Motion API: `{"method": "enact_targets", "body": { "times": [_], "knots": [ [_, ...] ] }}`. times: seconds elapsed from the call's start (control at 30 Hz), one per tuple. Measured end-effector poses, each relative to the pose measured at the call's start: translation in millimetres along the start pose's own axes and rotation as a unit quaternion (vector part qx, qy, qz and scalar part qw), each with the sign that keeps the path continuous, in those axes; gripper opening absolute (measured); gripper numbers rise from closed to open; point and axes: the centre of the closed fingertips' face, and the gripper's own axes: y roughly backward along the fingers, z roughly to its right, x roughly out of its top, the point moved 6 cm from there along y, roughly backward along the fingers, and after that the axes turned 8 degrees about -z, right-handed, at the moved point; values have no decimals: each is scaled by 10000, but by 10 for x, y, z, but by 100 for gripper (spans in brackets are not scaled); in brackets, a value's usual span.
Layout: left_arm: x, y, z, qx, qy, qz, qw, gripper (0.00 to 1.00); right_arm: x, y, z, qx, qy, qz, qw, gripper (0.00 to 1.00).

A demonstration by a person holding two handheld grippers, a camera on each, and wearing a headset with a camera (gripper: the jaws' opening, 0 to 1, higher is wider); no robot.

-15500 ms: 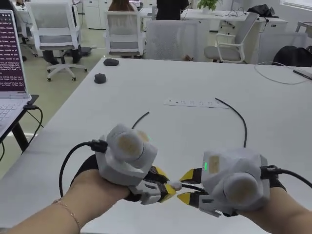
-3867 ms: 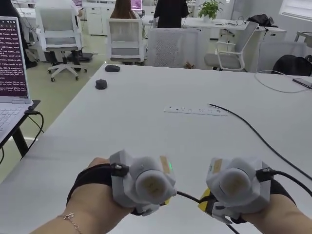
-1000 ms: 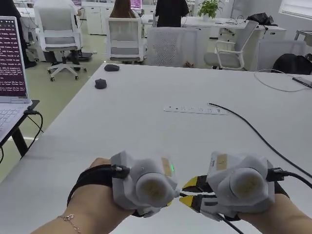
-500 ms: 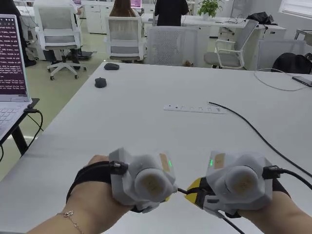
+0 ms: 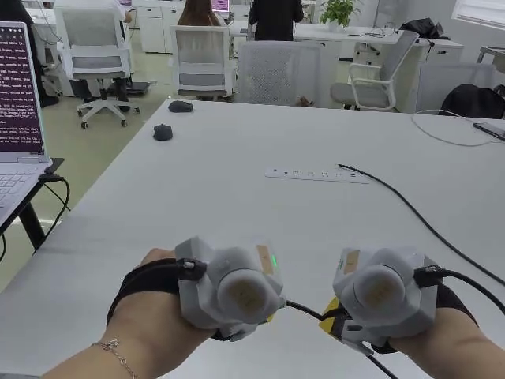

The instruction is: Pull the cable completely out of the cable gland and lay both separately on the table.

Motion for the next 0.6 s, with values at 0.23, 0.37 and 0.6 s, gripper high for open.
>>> {"method": "enact_targets", "body": {
  "times": [0.23, 0.37, 0.6],
  "knots": [
    [-3, 0, -1, -4, 7, -1, 10000, 16, 108, 48, 2, -44, 104, 339, 9994, 12],
    [2, 0, -3, -10, 5, 9, 10000, 16, 269, 123, -55, 18, 275, 875, 9958, 15],
    [48, -8, 49, -109, -128, 99, 9998, 16, 337, 153, -77, 27, 391, 1104, 9931, 13]
  ]
}}
